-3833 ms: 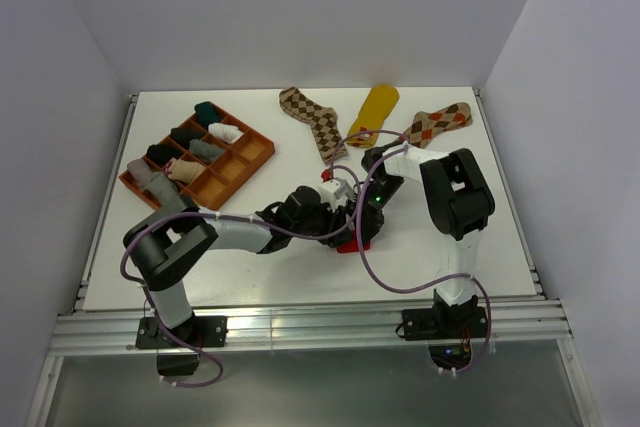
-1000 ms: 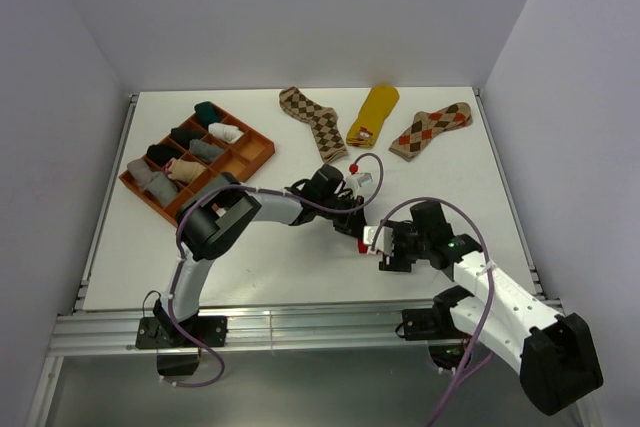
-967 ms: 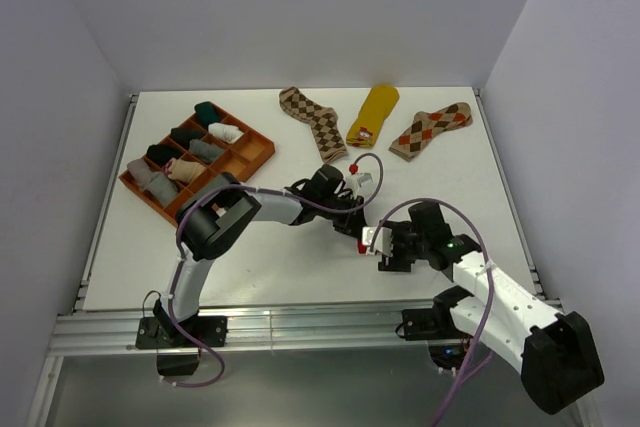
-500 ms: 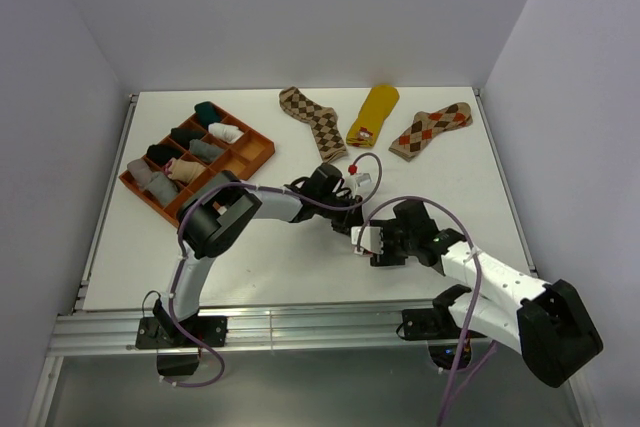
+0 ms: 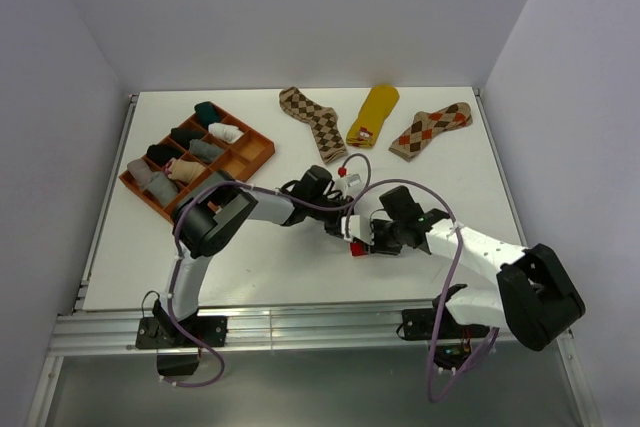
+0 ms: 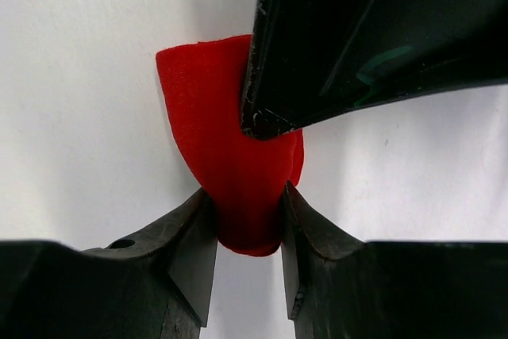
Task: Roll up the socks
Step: Roll the sock at the center of the board.
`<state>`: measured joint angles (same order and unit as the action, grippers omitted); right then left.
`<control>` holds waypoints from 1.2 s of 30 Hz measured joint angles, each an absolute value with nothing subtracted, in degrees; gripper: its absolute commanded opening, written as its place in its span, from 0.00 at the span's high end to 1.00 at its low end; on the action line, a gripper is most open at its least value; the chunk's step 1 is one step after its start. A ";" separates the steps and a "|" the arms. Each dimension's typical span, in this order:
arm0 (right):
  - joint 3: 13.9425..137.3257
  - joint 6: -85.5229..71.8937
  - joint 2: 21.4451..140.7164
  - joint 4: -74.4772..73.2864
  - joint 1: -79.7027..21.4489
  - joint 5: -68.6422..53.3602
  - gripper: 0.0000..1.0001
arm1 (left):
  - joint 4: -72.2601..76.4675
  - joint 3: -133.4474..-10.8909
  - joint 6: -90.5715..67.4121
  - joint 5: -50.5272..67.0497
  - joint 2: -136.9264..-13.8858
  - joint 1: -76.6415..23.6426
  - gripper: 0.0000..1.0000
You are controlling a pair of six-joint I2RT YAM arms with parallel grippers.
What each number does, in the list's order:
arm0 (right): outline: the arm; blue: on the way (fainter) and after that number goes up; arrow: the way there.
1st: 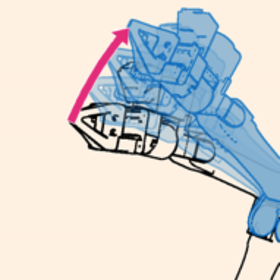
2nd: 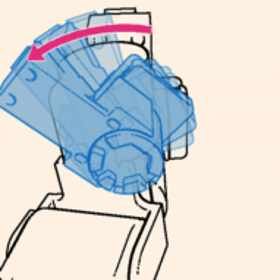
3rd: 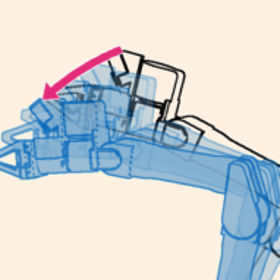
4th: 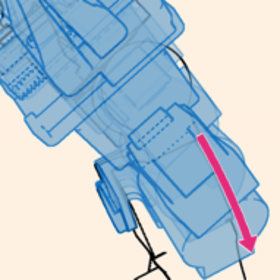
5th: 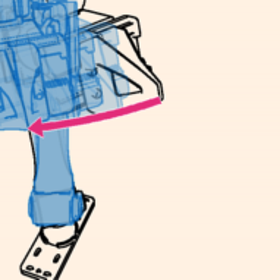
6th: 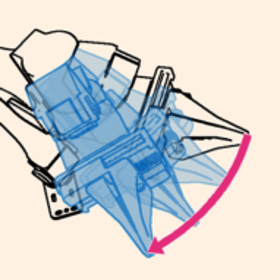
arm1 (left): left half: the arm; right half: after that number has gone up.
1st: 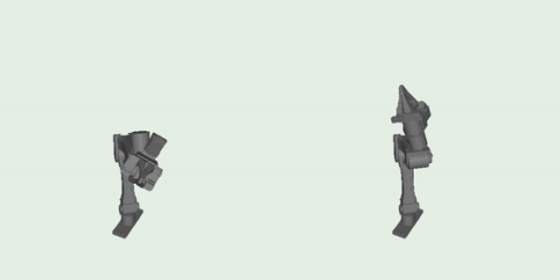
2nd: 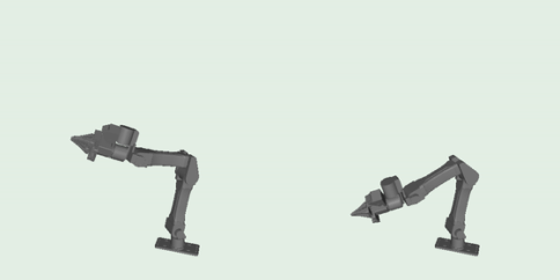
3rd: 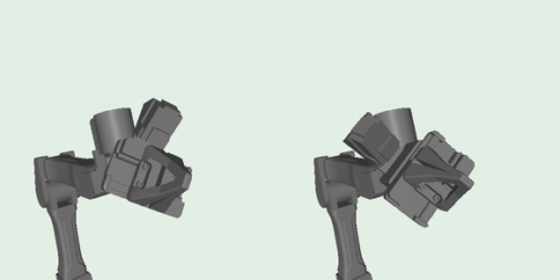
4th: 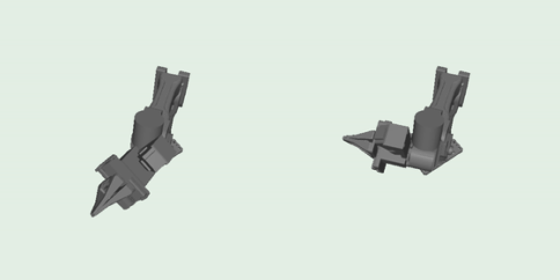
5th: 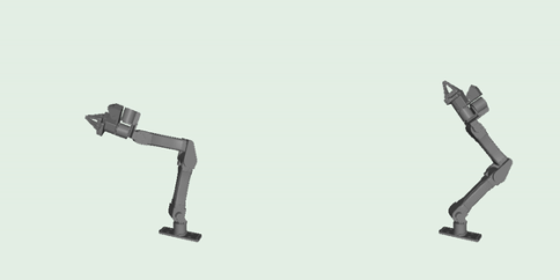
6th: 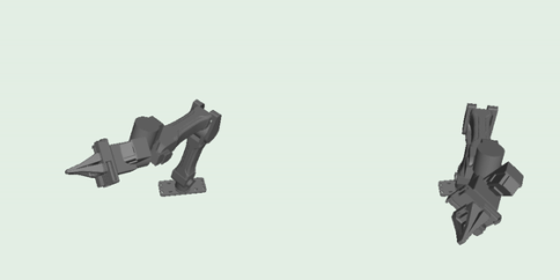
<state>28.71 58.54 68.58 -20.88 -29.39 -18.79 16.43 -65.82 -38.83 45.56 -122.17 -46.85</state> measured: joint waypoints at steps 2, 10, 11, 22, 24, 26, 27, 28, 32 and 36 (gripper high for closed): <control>30.00 58.22 69.89 -21.80 -29.50 -19.99 0.75 | 18.44 -62.96 -40.84 44.88 -120.73 -46.35 0.83; 34.79 57.28 75.55 -23.07 -30.37 -24.67 0.76 | 26.20 -51.18 -49.15 39.90 -113.36 -43.09 0.72; 35.33 57.23 76.07 -23.53 -30.35 -24.58 0.76 | 26.74 -50.00 -49.69 39.00 -112.49 -42.54 0.71; 41.43 56.90 81.80 -29.98 -29.95 -23.57 0.77 | 32.01 -36.21 -52.42 28.08 -101.03 -38.61 0.60; 43.35 56.90 83.61 -31.81 -29.91 -23.55 0.77 | 32.25 -32.93 -51.09 24.25 -95.79 -38.76 0.58; 45.43 56.90 85.67 -33.80 -29.82 -23.66 0.77 | 31.83 -30.48 -48.62 19.29 -90.15 -39.66 0.54; 46.48 56.90 86.70 -34.81 -29.74 -23.68 0.77 | 31.44 -29.85 -46.98 16.01 -87.50 -40.71 0.52; 47.53 56.90 87.66 -35.79 -29.71 -23.73 0.77 | 31.29 -29.52 -45.50 13.08 -85.32 -42.13 0.49; 51.05 56.90 90.87 -39.33 -29.50 -24.08 0.77 | 28.73 -30.06 -38.87 3.29 -80.29 -49.21 0.46; 54.63 56.88 94.35 -42.94 -29.06 -24.82 0.77 | 22.79 -32.82 -31.81 -3.92 -80.75 -54.39 0.44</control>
